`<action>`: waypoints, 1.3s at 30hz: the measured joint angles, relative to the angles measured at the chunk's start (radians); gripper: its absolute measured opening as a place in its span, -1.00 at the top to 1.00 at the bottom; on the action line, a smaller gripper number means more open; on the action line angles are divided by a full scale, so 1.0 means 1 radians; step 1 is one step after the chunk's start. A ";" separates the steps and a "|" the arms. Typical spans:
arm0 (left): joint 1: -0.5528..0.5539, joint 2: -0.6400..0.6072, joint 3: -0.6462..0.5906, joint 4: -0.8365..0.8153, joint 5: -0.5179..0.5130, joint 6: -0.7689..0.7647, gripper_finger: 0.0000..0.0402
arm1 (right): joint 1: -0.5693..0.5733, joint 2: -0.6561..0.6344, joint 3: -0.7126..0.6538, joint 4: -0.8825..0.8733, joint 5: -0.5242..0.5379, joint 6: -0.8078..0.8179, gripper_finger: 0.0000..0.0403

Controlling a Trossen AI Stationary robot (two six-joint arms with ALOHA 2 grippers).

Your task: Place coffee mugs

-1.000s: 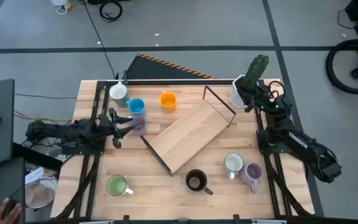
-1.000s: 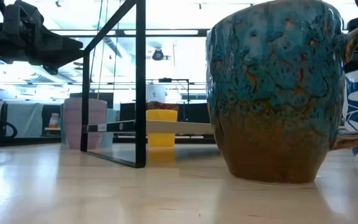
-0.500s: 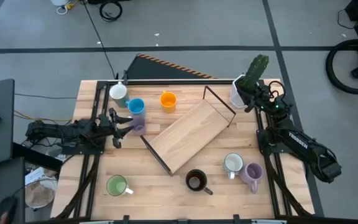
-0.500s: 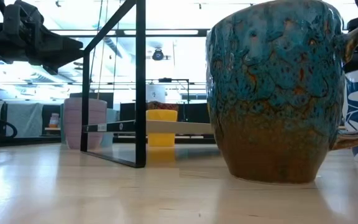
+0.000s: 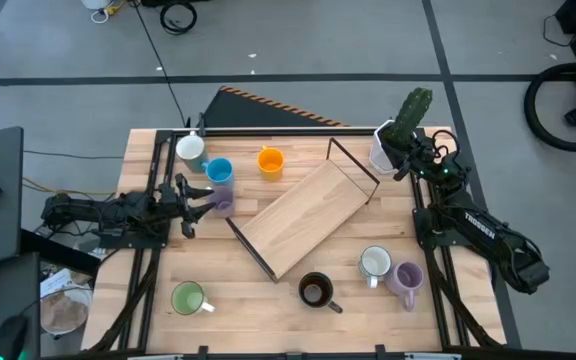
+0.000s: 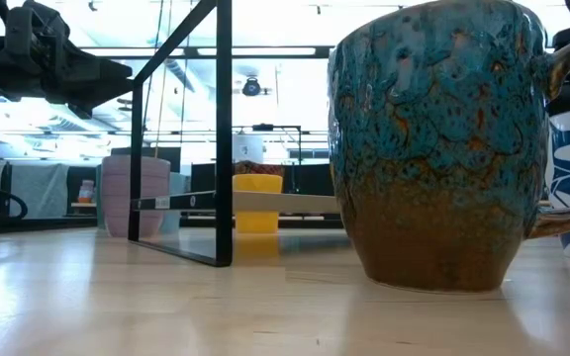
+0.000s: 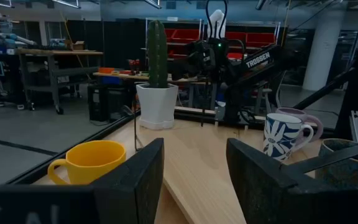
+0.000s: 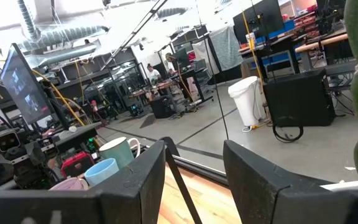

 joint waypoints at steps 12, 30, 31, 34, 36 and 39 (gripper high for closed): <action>0.000 0.000 0.000 0.000 0.000 0.000 0.10 | 0.000 0.000 0.000 0.000 0.000 0.000 0.16; 0.001 0.000 0.000 0.006 -0.008 -0.346 0.10 | 0.000 0.000 0.000 0.019 0.000 0.135 0.16; 0.003 0.000 0.000 0.006 -0.024 -0.346 0.10 | 0.000 0.000 0.000 0.019 0.000 0.166 0.16; 0.004 0.000 0.000 0.005 -0.065 -0.343 0.10 | 0.000 0.000 0.000 0.020 -0.004 0.234 0.16; 0.004 0.000 0.000 0.005 -0.067 -0.343 0.10 | 0.000 0.000 0.000 0.020 -0.005 0.263 0.16; 0.004 0.002 0.000 0.003 -0.067 -0.343 0.10 | 0.000 0.000 0.000 0.030 0.000 0.303 0.16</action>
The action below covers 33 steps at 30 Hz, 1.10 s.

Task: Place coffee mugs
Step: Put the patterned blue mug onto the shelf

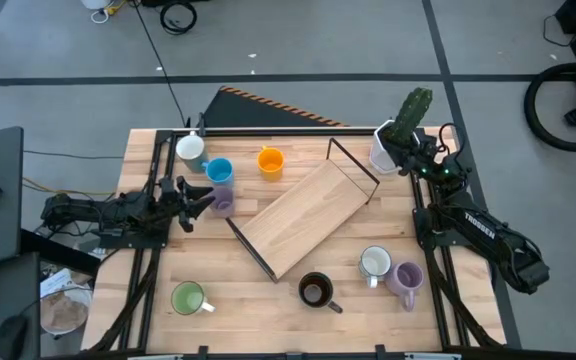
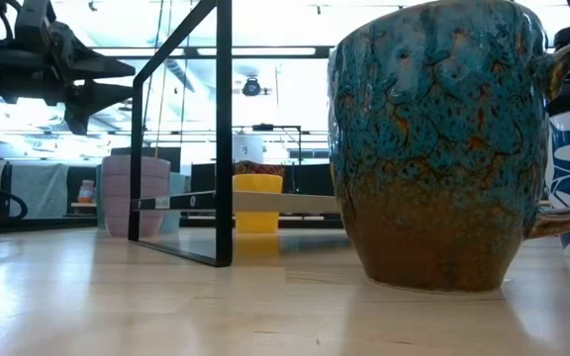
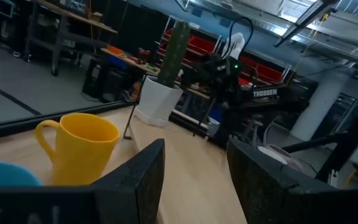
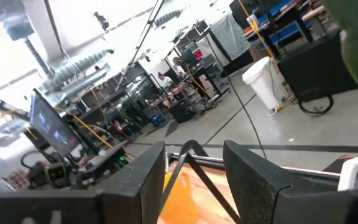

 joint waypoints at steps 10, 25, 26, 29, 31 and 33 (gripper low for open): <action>0.000 0.000 0.000 0.026 0.001 -0.036 0.10 | 0.001 -0.001 0.000 0.001 -0.046 0.095 0.16; 0.000 0.000 0.000 0.214 0.141 0.035 0.10 | 0.246 -0.022 0.260 -0.348 -0.092 -0.176 0.16; 0.000 0.000 0.000 0.214 0.141 0.035 0.10 | 0.278 -0.023 0.292 -0.429 -0.049 -0.228 0.16; 0.000 0.000 0.000 0.216 0.141 0.036 0.10 | 0.390 -0.022 0.402 -0.669 0.125 -0.370 0.16; 0.000 0.000 0.000 0.216 0.141 0.037 0.10 | 0.464 -0.020 0.458 -0.782 0.244 -0.428 0.16; 0.000 0.000 0.000 0.213 0.142 0.035 0.10 | 0.535 -0.014 0.492 -0.837 0.329 -0.453 0.16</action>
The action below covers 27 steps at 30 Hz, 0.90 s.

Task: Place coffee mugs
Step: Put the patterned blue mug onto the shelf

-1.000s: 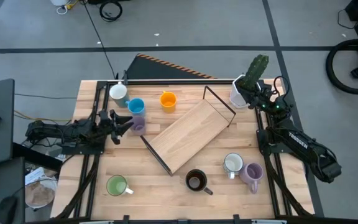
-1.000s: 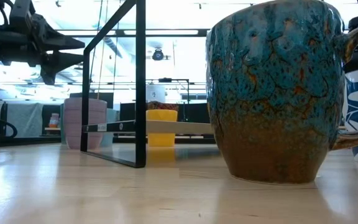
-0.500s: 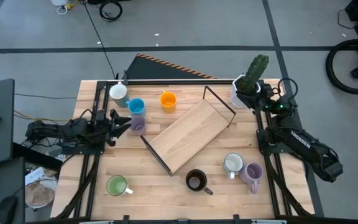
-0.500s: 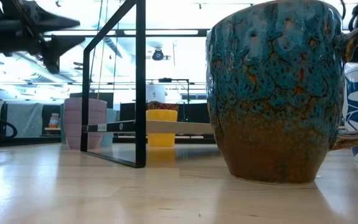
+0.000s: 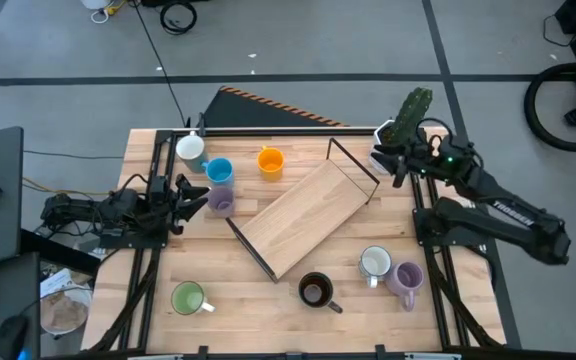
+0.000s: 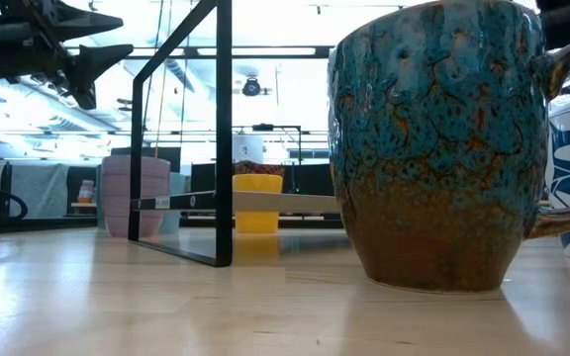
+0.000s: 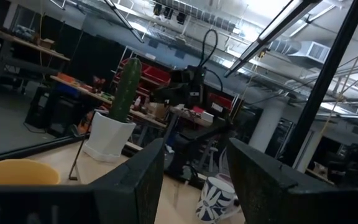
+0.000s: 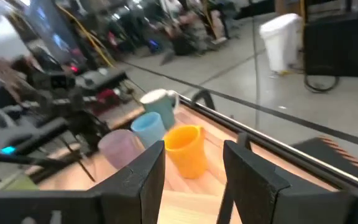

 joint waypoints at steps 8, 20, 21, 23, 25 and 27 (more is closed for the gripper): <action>0.000 0.000 0.000 -0.004 0.000 -0.008 0.10 | 0.217 0.047 0.120 -0.142 0.214 -0.017 0.16; 0.000 0.000 0.104 -0.212 -0.068 -0.041 0.10 | 0.398 0.340 0.421 -0.388 0.353 -0.140 0.16; 0.000 0.001 0.119 -0.243 -0.080 -0.035 0.10 | 0.413 0.369 0.445 -0.421 0.353 -0.139 0.16; 0.000 0.000 0.149 -0.268 -0.099 -0.033 0.10 | 0.449 0.422 0.486 -0.469 0.353 -0.128 0.16; 0.000 0.000 0.163 -0.274 -0.105 -0.008 0.10 | 0.494 0.467 0.532 -0.523 0.361 -0.108 0.16; 0.000 0.000 0.172 -0.279 -0.105 0.012 0.10 | 0.548 0.508 0.576 -0.597 0.399 -0.082 0.16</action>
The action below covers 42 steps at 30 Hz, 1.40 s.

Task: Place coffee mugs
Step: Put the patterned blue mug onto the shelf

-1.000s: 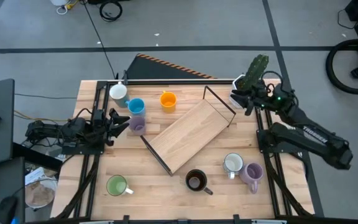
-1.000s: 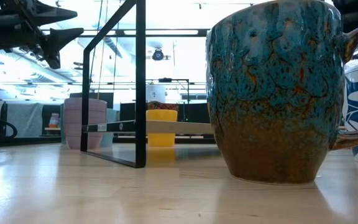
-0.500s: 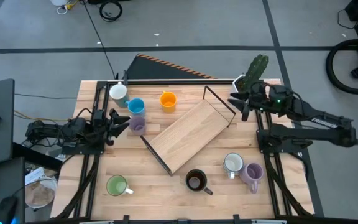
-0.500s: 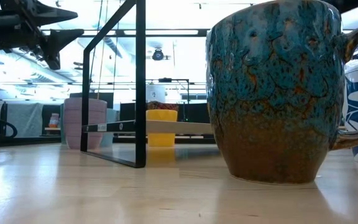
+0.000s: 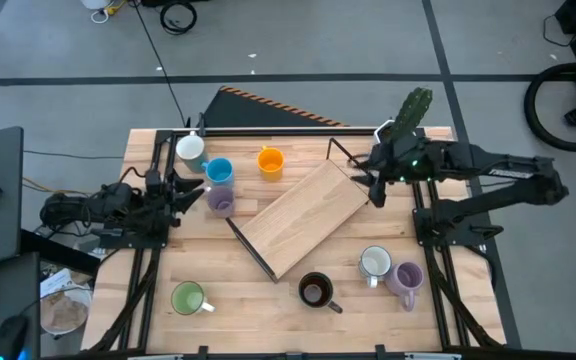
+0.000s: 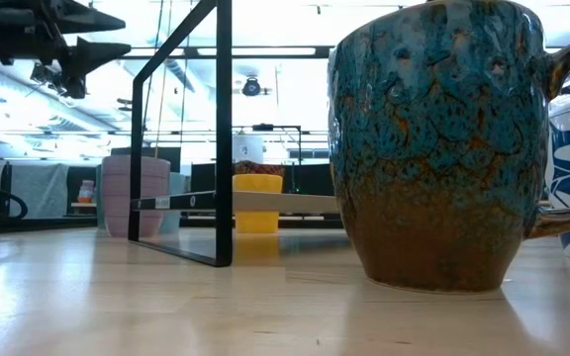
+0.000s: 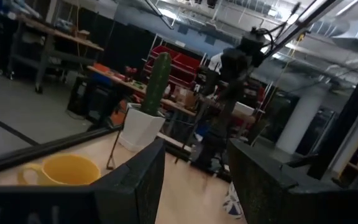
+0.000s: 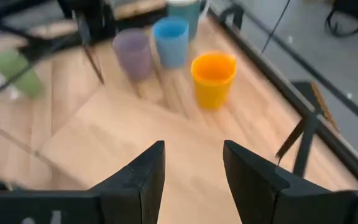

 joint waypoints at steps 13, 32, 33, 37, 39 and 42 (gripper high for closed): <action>0.000 0.000 0.007 -0.007 -0.034 0.015 0.10 | 0.393 0.144 0.069 -0.356 0.081 0.508 0.16; 0.000 0.000 0.008 -0.005 0.002 0.013 0.10 | 0.593 0.585 0.253 -0.556 -0.126 0.968 0.16; 0.000 0.000 0.008 -0.005 0.002 0.014 0.10 | 0.595 0.612 0.283 -0.565 -0.131 0.967 0.16; 0.000 0.000 0.008 -0.014 0.012 0.014 0.10 | 0.604 0.715 0.397 -0.606 -0.161 0.953 0.16; 0.000 0.000 0.008 -0.030 0.020 0.015 0.10 | 0.609 0.760 0.434 -0.628 -0.175 0.952 0.16; 0.000 0.000 0.008 -0.046 0.020 0.015 0.10 | 0.609 0.809 0.449 -0.646 -0.205 0.966 0.16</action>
